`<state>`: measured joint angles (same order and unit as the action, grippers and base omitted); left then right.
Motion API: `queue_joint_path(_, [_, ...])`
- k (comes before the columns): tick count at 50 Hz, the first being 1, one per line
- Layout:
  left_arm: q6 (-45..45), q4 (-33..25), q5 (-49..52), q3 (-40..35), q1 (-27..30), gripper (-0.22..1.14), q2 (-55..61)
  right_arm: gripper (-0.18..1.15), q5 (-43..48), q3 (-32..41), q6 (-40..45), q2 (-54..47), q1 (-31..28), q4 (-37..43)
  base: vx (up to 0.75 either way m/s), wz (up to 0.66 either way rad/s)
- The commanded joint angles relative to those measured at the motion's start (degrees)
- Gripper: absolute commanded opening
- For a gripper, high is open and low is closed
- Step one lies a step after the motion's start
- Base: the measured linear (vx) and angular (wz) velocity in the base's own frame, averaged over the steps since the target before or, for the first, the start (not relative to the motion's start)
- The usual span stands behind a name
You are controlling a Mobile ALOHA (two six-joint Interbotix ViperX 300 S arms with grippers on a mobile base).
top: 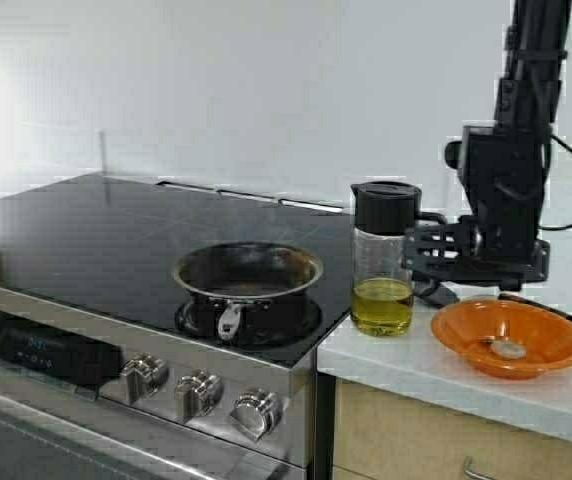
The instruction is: Add oil to the pan and cook the shrimp and serve it
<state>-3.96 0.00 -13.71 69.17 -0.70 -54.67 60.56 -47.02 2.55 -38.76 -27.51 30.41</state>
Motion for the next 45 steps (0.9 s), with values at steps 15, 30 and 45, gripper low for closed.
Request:
queue_joint_path(15, [-0.09,-0.09,-0.44,-0.53,0.0,0.03,0.44,1.03,-0.18,4.66,-0.18,0.53,3.52,0.09,0.0,0.0])
queue_joint_path(30, [-0.09,0.0,-0.26,-0.44,0.0,0.03,0.44,1.02,-2.64,8.35,-4.75,-1.76,3.87,0.0,0.0,0.0])
queue_joint_path(45, [-0.09,0.0,-0.26,-0.35,0.09,0.03,0.44,0.3,-2.81,10.02,-4.83,-1.76,3.87,0.44,0.0,0.0])
